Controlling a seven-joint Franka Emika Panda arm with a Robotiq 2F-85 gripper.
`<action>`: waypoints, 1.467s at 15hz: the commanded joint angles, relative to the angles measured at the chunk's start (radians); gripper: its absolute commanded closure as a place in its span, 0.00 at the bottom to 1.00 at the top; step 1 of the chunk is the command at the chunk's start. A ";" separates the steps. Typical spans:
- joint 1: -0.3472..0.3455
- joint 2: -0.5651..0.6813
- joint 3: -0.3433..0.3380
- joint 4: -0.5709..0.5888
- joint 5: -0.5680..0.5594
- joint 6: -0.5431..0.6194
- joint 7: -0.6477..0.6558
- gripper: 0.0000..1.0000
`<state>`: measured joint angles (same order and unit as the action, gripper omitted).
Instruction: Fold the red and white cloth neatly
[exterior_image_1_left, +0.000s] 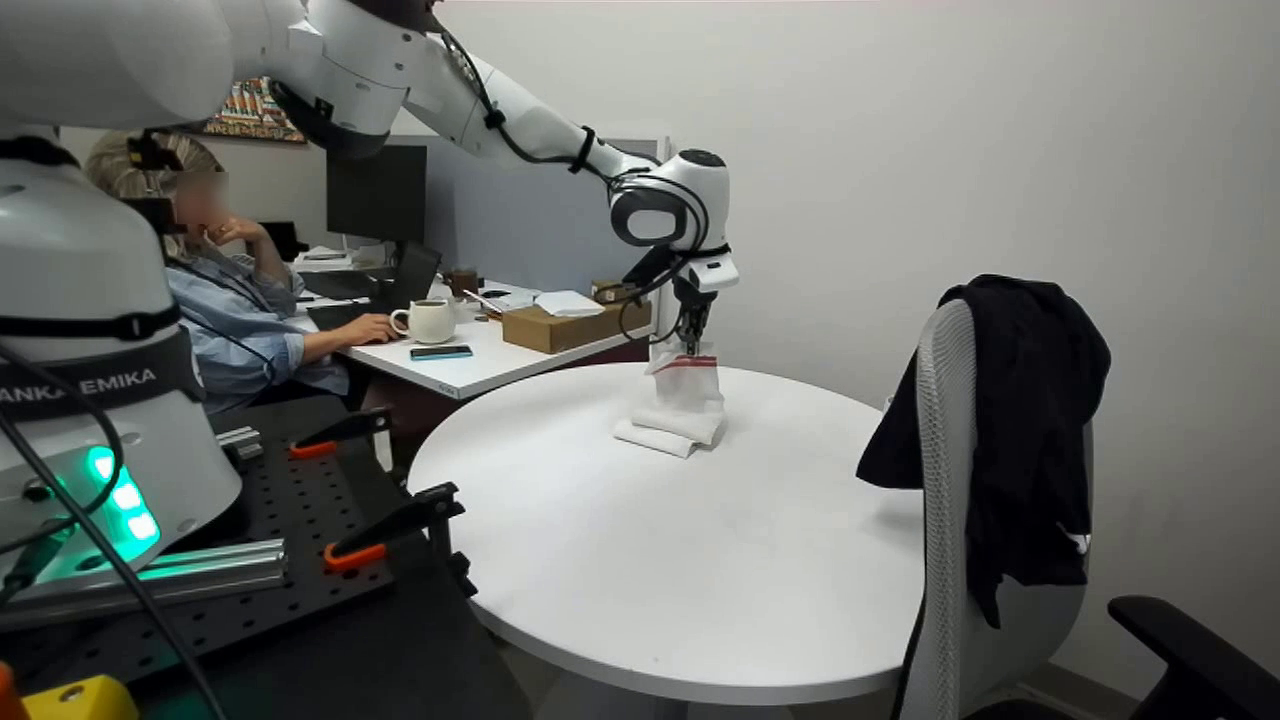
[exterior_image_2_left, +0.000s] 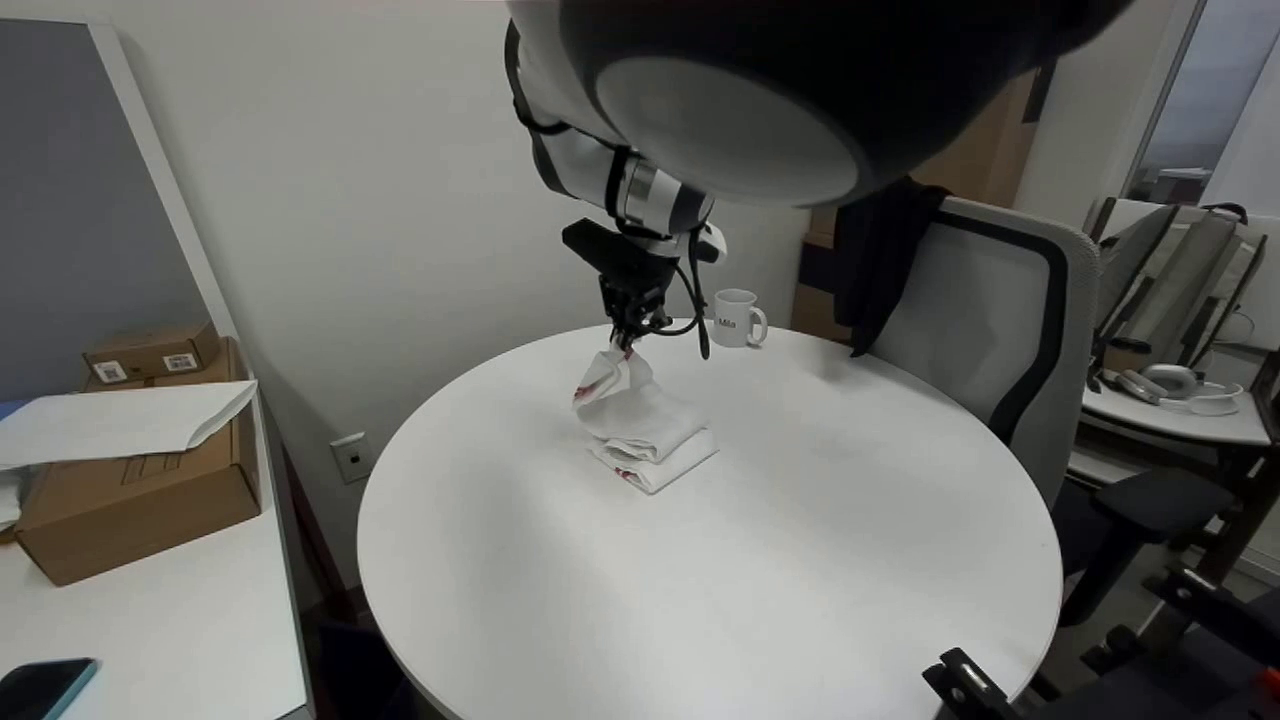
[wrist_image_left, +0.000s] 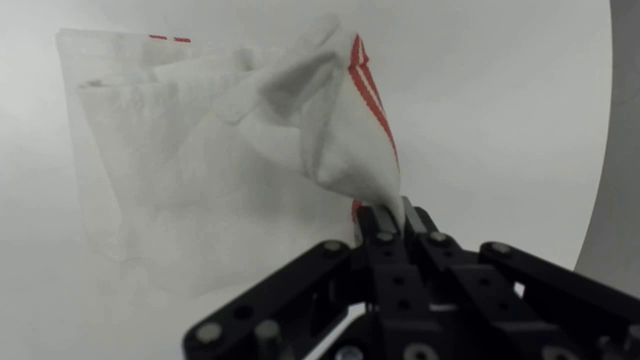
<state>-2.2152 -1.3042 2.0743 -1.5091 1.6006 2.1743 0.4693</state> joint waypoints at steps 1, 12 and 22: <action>0.003 -0.046 -0.007 0.019 0.043 -0.008 -0.008 0.99; 0.111 0.019 -0.042 -0.274 0.148 -0.057 -0.211 0.99; 0.147 0.005 -0.078 -0.443 0.139 -0.150 -0.290 0.99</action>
<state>-2.1059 -1.3099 2.0136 -1.8949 1.7208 2.0592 0.2173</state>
